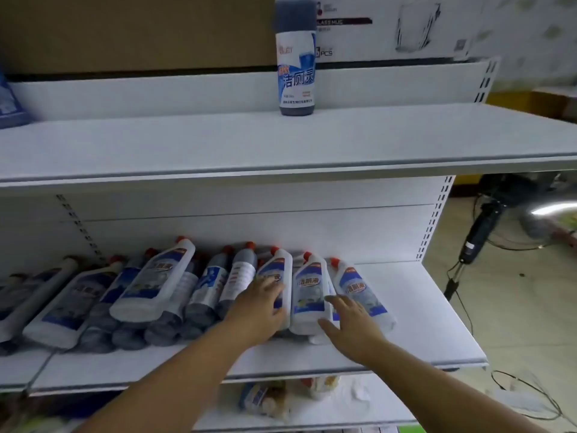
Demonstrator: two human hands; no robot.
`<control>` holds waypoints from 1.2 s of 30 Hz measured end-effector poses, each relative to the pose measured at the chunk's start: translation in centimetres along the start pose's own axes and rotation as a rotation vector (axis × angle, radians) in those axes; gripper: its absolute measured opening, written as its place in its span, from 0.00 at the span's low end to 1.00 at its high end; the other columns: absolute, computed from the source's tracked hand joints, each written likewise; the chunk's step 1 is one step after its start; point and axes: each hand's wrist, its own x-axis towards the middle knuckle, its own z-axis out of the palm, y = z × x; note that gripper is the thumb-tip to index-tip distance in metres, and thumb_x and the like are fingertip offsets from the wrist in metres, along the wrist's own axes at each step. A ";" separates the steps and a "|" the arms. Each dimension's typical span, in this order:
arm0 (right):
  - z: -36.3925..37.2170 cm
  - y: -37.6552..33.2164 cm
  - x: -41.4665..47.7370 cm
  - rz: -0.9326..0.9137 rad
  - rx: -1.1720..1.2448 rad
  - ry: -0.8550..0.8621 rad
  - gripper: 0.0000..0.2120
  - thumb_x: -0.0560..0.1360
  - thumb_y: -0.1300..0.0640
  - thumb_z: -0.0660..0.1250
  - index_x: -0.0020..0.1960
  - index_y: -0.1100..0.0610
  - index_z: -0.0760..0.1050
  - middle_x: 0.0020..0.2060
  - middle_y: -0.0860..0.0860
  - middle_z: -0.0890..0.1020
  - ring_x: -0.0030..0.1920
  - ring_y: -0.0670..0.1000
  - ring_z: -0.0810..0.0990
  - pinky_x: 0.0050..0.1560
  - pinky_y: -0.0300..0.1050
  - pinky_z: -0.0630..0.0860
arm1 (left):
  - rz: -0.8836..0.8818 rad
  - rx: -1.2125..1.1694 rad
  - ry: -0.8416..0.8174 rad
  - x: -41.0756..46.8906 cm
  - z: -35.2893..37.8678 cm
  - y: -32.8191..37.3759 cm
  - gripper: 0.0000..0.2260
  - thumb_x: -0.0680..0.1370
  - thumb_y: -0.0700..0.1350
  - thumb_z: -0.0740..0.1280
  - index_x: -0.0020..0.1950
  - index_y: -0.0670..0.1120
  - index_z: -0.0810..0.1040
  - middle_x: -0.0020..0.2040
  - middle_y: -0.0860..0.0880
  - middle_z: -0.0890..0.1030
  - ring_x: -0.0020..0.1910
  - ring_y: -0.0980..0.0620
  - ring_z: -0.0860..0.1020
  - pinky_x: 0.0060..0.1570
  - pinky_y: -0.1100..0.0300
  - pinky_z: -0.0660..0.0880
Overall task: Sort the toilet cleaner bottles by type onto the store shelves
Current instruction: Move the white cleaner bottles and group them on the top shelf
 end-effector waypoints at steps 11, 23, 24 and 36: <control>1.8 -0.9 7.5 0.416 0.405 -0.084 0.20 0.73 0.44 0.67 0.58 0.52 0.66 0.43 0.48 0.78 0.40 0.46 0.78 0.33 0.37 0.71 | -0.467 0.032 -0.065 4.7 2.8 0.1 0.35 0.74 0.64 0.63 0.72 0.42 0.62 0.64 0.42 0.72 0.61 0.44 0.72 0.59 0.52 0.72; 2.0 1.8 7.8 0.466 0.792 -0.064 0.18 0.70 0.53 0.73 0.55 0.55 0.69 0.46 0.54 0.80 0.45 0.52 0.81 0.39 0.44 0.78 | -0.584 -0.270 -0.125 7.5 3.9 0.1 0.41 0.72 0.64 0.67 0.75 0.45 0.52 0.67 0.43 0.71 0.63 0.42 0.73 0.62 0.47 0.72; 2.1 2.0 7.6 0.463 0.809 -0.055 0.18 0.69 0.53 0.73 0.55 0.55 0.69 0.46 0.54 0.80 0.45 0.52 0.82 0.38 0.44 0.78 | -0.613 -0.293 -0.112 7.7 3.8 0.1 0.45 0.67 0.64 0.71 0.74 0.45 0.53 0.66 0.44 0.73 0.61 0.43 0.74 0.61 0.47 0.73; 0.6 4.0 5.5 0.306 1.066 -0.041 0.19 0.69 0.61 0.74 0.56 0.54 0.72 0.48 0.55 0.82 0.47 0.55 0.83 0.48 0.53 0.82 | -0.572 -0.674 -0.055 7.0 3.2 0.8 0.38 0.60 0.50 0.80 0.66 0.48 0.68 0.51 0.50 0.81 0.47 0.50 0.81 0.41 0.58 0.80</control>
